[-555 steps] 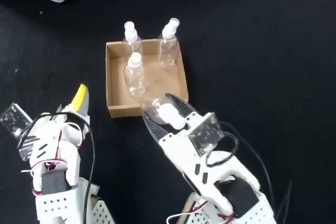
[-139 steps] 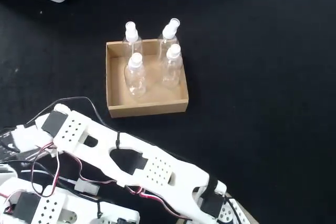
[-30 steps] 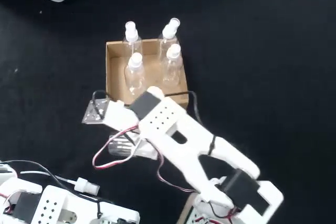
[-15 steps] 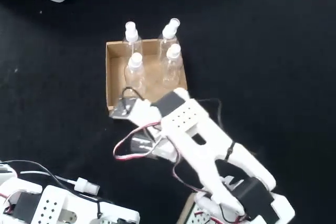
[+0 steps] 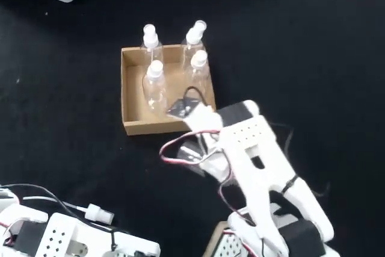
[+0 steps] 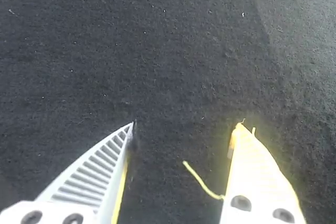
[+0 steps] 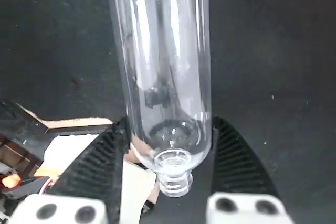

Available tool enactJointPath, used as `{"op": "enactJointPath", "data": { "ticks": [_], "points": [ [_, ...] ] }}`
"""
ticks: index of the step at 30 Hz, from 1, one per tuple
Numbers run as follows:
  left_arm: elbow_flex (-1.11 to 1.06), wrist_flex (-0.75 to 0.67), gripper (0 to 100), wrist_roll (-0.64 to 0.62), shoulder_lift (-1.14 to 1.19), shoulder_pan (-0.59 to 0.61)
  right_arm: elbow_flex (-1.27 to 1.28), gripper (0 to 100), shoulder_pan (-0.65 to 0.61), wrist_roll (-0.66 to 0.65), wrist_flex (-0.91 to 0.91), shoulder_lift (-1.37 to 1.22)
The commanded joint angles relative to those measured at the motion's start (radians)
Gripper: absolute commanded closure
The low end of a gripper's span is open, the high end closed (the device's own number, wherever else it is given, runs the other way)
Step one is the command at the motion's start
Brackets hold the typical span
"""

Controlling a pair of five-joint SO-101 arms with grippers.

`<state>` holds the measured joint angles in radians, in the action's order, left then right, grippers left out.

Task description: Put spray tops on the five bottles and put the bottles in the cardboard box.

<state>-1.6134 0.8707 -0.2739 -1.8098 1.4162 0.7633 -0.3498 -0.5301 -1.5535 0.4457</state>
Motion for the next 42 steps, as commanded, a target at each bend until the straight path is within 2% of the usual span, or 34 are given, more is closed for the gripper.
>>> {"op": "enactJointPath", "data": {
  "ticks": [1,11,19,29,39,42],
  "points": [
    [0.018,-0.023,73,0.000,-0.014,-0.002,0.010,88.9,0.110,0.006,-0.002,0.051],
    [0.018,-0.023,73,-0.002,-0.014,-0.002,0.025,88.9,0.382,0.006,-0.002,0.050],
    [0.018,-0.023,73,-0.002,-0.014,-0.002,0.019,88.8,0.539,0.011,-0.002,0.051],
    [0.018,-0.023,73,-0.002,-0.014,-0.002,0.002,89.2,0.580,0.387,0.066,0.050],
    [0.018,-0.023,73,-0.002,-0.014,-0.002,0.008,89.2,0.578,0.571,0.157,0.044],
    [0.018,-0.023,73,-0.002,-0.014,-0.002,0.004,89.2,0.537,0.628,0.157,0.044]
  ]
}}
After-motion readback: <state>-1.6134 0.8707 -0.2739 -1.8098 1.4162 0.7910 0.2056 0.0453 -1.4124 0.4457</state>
